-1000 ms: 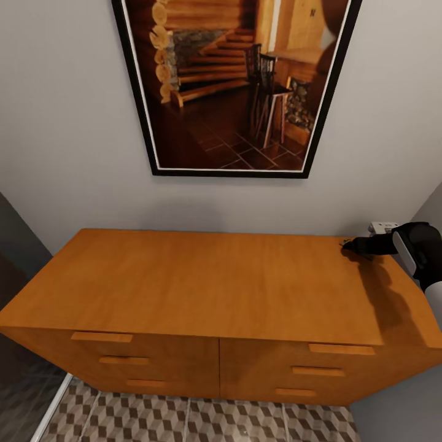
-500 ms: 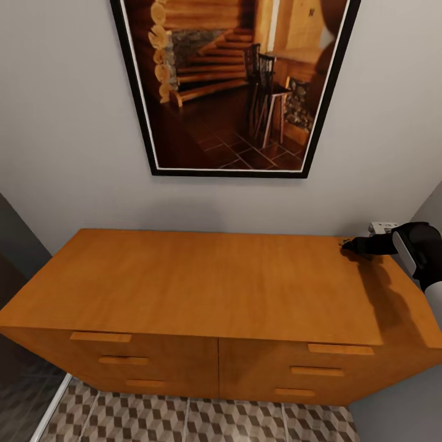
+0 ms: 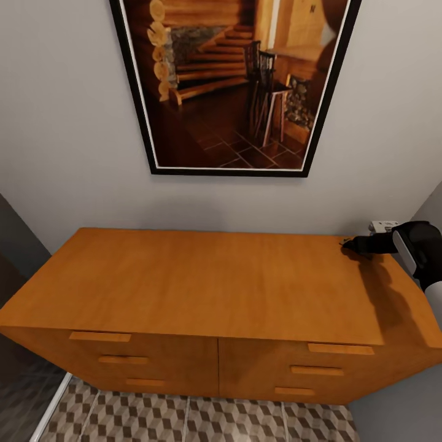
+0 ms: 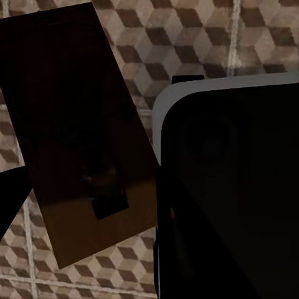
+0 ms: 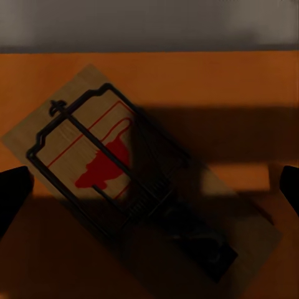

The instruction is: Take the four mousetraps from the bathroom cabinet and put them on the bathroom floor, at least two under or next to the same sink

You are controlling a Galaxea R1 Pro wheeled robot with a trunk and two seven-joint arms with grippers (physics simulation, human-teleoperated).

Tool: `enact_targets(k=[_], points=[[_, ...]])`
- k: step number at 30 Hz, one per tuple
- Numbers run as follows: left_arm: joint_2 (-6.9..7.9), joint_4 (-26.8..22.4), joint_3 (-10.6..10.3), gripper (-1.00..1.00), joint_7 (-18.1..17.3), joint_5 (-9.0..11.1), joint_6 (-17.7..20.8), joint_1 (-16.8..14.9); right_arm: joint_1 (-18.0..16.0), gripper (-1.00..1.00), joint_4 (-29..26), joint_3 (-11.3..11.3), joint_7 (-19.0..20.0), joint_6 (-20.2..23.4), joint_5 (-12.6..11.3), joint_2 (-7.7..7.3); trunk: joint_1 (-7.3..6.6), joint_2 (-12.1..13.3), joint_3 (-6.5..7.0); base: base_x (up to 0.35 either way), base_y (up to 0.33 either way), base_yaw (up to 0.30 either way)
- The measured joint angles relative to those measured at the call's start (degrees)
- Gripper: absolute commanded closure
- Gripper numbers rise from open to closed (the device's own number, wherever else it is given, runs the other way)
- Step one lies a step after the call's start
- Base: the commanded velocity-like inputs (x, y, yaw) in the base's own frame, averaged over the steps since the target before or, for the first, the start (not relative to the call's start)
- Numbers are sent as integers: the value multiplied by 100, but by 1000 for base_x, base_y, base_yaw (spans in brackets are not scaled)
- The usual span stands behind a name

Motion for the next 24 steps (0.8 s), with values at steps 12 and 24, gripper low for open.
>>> enact_targets(k=[12, 24], points=[[4, 0, 0, 100, 0, -1, 0, 0, 3, -100, -11, 1, -6, -2, 20, 7, 0, 0, 0, 0, 0, 0], [1, 1, -1, 100, -1, -1, 0, -1, 3, 100, -3, -2, 2, 4, -35, 9, 0, 0, 0, 0, 0, 0]])
